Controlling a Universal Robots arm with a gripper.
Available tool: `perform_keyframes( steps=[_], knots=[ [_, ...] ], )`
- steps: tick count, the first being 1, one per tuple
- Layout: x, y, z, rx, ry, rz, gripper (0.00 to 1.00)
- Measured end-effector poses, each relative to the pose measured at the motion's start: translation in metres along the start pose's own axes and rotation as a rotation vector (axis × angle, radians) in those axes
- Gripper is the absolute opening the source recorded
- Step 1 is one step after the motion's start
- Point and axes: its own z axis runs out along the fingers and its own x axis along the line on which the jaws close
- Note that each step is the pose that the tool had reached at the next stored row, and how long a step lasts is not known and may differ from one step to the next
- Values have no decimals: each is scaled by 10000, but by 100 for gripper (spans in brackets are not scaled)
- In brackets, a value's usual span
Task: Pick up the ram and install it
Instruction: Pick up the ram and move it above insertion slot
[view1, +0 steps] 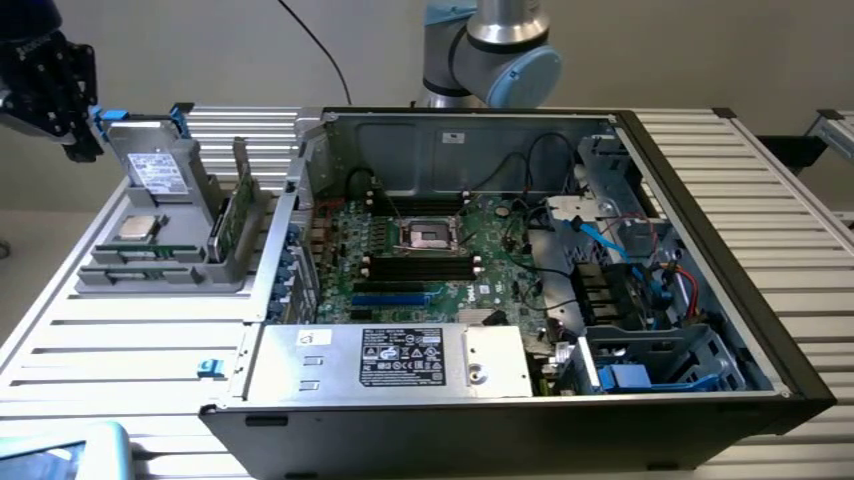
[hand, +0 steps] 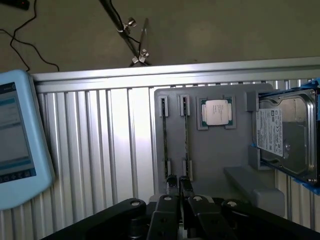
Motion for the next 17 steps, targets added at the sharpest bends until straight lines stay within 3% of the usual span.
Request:
perform_keyframes(
  steps=[5,7,8,17],
  knots=[
    [0,1,3,0,0,0,42],
    [0,0,32,1,8,0,42],
    [-1,-1,51,0,13,0,49],
    [-6,-4,213,1,23,1,49]
  ],
)
